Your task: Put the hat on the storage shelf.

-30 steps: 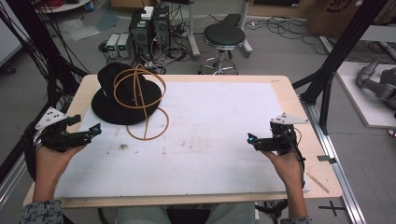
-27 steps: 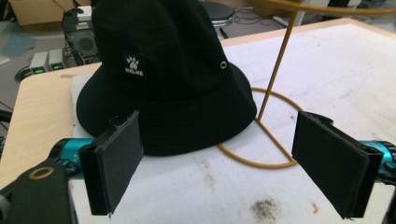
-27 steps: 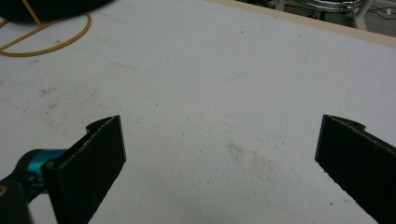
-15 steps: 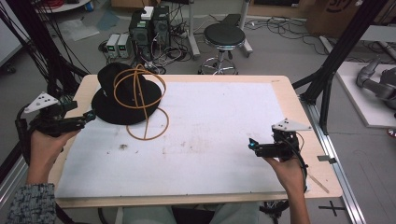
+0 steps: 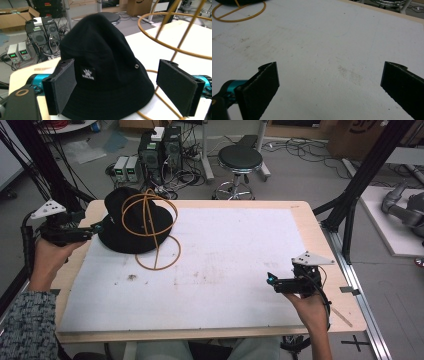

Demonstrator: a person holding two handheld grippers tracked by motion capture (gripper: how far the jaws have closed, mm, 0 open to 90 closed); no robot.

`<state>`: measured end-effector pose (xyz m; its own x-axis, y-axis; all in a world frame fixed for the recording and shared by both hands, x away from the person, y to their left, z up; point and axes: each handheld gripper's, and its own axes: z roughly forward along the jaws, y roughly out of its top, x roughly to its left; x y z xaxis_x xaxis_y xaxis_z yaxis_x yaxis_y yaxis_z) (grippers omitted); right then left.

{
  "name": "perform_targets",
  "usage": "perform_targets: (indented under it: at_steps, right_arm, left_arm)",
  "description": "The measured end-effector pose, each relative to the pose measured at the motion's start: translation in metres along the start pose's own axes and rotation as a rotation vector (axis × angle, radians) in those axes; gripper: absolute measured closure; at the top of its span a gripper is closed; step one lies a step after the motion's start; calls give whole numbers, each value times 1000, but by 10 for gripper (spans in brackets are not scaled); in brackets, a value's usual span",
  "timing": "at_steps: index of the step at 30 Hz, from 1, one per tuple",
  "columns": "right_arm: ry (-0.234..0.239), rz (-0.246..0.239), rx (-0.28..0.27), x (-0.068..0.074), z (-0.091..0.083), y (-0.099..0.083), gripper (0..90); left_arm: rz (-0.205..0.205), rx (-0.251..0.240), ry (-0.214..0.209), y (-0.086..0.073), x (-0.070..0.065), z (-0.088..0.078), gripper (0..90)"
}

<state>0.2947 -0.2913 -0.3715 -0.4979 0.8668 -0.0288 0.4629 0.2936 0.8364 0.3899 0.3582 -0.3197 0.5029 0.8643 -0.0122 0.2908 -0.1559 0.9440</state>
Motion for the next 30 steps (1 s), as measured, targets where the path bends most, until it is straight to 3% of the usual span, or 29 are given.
perform_targets:
  at_steps: [2, 7, 9, 17, 23, 24, 30]
  right_arm:
    - [-2, -1, 1, 0, -1, -1, 13]
    - [-5, -4, 2, 0, -3, -3, 13]
    - [-6, 4, 4, 1, -4, -4, 13]
    - [-10, -3, 10, 2, -6, -7, 13]
    - [-15, 3, 12, 3, -9, -8, 14]
    - [-17, 2, 11, 3, -9, -8, 14]
    - [-15, 9, 11, 3, -11, -11, 14]
  left_arm:
    - [-16, -18, -28, 3, 6, 3, 166]
    - [-36, -49, -45, 9, 16, 13, 166]
    - [-42, -34, -46, 10, 19, 18, 166]
    - [12, 0, -36, 27, 24, 39, 165]
    - [26, -36, -50, 41, 32, 51, 165]
    - [13, -41, -57, 42, 34, 56, 165]
    - [41, -23, -36, 48, 31, 77, 164]
